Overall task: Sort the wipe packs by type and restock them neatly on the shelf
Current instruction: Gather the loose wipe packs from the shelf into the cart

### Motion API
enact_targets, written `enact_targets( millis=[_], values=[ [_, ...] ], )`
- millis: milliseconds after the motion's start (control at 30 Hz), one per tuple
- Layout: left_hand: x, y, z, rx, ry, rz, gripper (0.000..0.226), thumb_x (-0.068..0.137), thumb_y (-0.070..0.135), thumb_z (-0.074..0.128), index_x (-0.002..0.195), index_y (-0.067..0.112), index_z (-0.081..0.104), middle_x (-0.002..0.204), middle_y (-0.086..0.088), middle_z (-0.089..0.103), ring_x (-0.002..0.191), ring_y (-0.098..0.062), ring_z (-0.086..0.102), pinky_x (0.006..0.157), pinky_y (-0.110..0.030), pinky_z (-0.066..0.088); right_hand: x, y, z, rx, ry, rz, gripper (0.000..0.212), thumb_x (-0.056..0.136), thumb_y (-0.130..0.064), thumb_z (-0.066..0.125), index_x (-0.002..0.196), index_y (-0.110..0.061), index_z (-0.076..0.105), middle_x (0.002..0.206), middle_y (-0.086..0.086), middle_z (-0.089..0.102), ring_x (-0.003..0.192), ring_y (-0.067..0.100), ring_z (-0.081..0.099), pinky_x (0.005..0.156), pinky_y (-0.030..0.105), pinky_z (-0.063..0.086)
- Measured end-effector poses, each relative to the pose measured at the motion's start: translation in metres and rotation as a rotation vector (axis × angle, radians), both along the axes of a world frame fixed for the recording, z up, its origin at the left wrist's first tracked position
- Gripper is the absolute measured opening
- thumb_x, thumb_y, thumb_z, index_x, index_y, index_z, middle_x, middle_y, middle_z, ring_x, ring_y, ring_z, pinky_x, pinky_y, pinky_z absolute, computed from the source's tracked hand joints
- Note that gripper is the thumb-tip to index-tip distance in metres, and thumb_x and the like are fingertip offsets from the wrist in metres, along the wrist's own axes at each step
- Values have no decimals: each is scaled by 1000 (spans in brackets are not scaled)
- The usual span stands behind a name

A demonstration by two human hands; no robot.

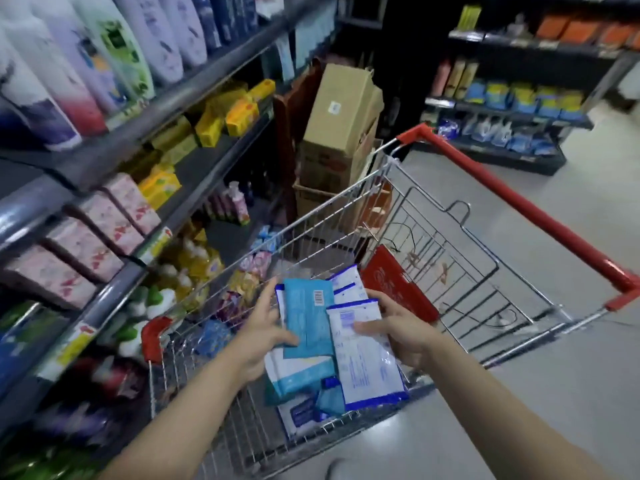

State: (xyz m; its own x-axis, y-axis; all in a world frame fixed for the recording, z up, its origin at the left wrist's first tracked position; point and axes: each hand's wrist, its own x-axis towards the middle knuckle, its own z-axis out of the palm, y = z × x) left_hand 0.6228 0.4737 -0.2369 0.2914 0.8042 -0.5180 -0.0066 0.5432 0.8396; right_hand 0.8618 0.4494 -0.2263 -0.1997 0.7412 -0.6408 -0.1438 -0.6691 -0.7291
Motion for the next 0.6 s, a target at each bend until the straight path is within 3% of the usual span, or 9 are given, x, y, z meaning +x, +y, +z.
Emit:
enact_targets(
  millis=[67, 133, 167, 233, 300, 433, 600],
  values=[
    [23, 12, -31, -46, 6, -4, 111, 74, -29, 53, 148, 44, 15, 132, -14, 56, 108, -34, 62, 68, -43, 57, 22, 16, -27, -50, -13, -1, 65, 79, 9, 66, 129, -27, 45, 106, 14, 71, 95, 36, 69, 71, 48, 59],
    [39, 22, -63, -86, 105, 18, 116, 75, -22, 61, 149, 46, 3, 152, -13, 33, 124, -34, 51, 89, -50, 52, 31, 29, -56, -76, -104, -8, 75, 77, 7, 70, 136, -28, 40, 115, 14, 68, 102, 34, 66, 81, 49, 56],
    [44, 26, -78, -79, 218, 12, 117, 76, -14, 67, 149, 44, -4, 158, -11, 18, 132, -35, 41, 100, -52, 44, 33, 33, -71, -63, -224, -3, 85, 73, 0, 77, 141, -29, 33, 122, 13, 63, 109, 32, 62, 89, 47, 53],
    [50, 26, -102, 7, 584, -158, 113, 79, 9, 75, 151, 32, -9, 160, -10, 2, 144, -33, 18, 115, -46, 24, 36, 37, -104, -8, -548, 124, 114, 57, -32, 87, 148, -34, 19, 140, 10, 46, 128, 29, 47, 105, 43, 42],
    [47, 23, -120, 125, 839, -357, 109, 80, 27, 76, 152, 28, -4, 160, -8, 7, 146, -30, 13, 116, -43, 19, 34, 36, -119, 29, -806, 313, 117, 58, -44, 84, 151, -33, 14, 147, 12, 37, 134, 31, 37, 109, 39, 35],
    [31, 23, -118, 334, 1205, -526, 100, 80, 60, 62, 153, 27, 2, 156, 0, 25, 140, -25, 31, 110, -42, 34, 20, 45, -117, 208, -1030, 527, 97, 79, -38, 74, 152, -29, 11, 148, 11, 35, 122, 29, 50, 98, 35, 44],
    [5, 35, -67, 529, 1488, -541, 98, 84, 69, 47, 153, 24, -7, 159, -5, 18, 142, -27, 26, 117, -45, 21, -23, 79, -81, 464, -1273, 765, 87, 88, -43, 60, 153, -32, 3, 154, 10, 25, 129, 33, 43, 90, 40, 47]
  ],
)
